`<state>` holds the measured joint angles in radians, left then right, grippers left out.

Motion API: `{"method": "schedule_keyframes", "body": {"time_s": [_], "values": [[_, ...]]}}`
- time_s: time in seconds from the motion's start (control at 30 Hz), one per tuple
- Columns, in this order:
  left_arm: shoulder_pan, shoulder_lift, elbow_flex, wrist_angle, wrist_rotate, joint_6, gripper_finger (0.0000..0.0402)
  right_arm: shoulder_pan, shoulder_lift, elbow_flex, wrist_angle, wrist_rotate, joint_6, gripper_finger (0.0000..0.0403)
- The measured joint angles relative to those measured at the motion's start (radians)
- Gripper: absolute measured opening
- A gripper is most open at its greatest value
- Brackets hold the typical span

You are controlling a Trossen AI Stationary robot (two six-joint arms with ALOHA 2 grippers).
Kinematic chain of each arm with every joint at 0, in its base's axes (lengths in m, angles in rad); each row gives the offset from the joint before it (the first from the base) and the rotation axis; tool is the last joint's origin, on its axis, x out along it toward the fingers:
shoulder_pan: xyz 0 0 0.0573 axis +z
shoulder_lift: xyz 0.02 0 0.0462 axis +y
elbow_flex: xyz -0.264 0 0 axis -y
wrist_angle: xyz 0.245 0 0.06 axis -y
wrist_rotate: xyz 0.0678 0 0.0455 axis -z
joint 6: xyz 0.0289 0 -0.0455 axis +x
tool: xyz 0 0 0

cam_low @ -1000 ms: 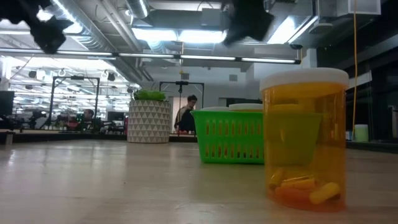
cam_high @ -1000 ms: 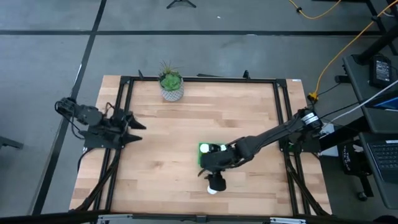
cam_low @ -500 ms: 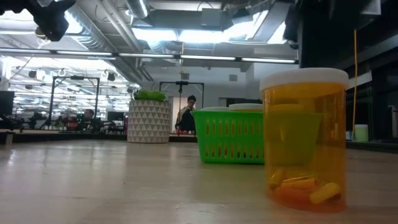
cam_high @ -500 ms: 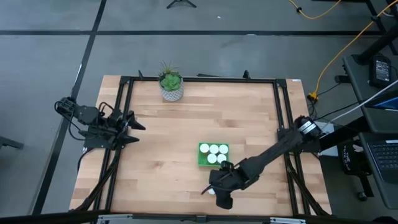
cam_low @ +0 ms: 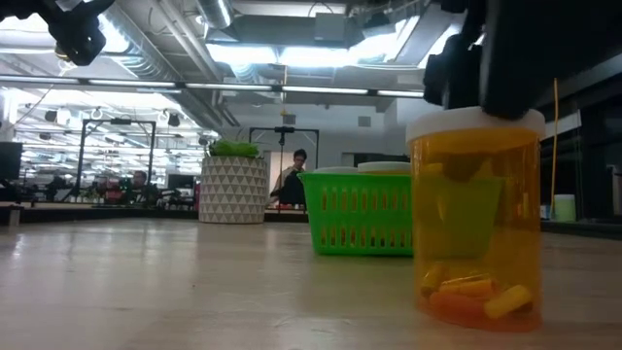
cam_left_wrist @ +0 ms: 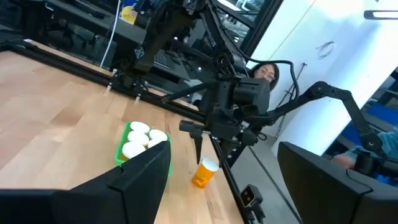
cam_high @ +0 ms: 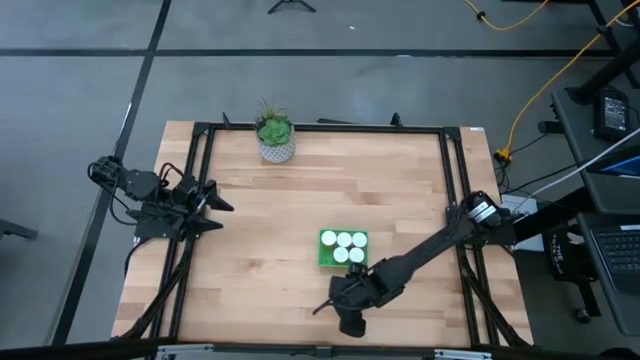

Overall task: Pick and place pill bottles into a basket
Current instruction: Put the orange pill bottle into the green bin

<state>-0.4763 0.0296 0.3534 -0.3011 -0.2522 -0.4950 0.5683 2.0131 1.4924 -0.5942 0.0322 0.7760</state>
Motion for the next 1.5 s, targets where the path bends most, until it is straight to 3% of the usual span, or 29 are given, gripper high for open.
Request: {"method": "schedule_keyframes", "body": {"time_s": [0.43,0.83,1.03,1.5], "values": [[0.0,0.0,0.0,0.002,0.0,-0.016,0.029,-0.03,0.004,-0.006,0.038,0.011,-0.067,0.0267],[0.0,0.0,0.0,0.005,0.0,-0.016,0.029,-0.03,0.012,-0.029,0.051,0.0,-0.046,0.0267],[0.0,0.0,0.0,0.008,0.0,-0.017,0.029,-0.03,0.063,-0.029,0.091,-0.059,-0.035,0.0267],[0.0,0.0,0.0,0.014,0.02,-0.017,0.029,-0.036,0.071,0.012,0.073,-0.046,-0.027,0.0267]]}}
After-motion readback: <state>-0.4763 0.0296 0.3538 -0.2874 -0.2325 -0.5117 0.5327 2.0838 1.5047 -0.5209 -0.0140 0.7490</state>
